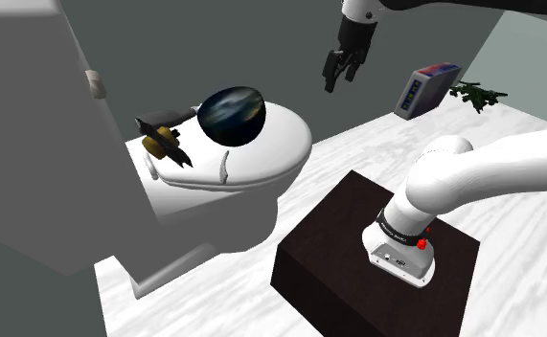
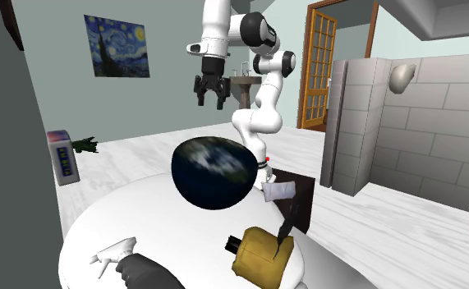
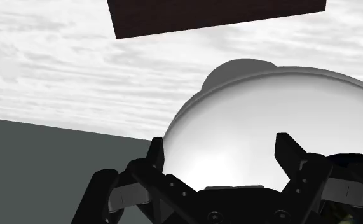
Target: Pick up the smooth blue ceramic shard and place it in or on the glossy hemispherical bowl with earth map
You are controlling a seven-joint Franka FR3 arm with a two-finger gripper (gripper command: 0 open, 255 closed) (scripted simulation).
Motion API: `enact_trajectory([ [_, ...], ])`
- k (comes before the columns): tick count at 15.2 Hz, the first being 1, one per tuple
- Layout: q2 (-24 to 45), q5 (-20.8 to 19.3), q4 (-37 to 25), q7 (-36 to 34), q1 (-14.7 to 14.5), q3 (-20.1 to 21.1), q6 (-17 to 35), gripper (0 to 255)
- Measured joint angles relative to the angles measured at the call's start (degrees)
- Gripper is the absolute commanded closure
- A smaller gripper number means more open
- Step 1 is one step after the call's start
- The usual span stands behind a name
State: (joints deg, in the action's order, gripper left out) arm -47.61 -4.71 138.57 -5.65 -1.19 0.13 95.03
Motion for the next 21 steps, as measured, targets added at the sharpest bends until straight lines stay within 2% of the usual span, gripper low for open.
enact_trajectory([
  [4,-0.5,2.4,2.3,-3.7,-0.4,1.8,2.1,0],
  [9,-0.4,8.7,6.5,-13.1,-1.9,7.2,7.8,0],
  [16,4.0,17.0,9.8,-25.9,-3.9,15.4,18.7,0],
  [21,10.9,21.4,8.6,-34.8,-4.2,21.8,27.5,0],
])
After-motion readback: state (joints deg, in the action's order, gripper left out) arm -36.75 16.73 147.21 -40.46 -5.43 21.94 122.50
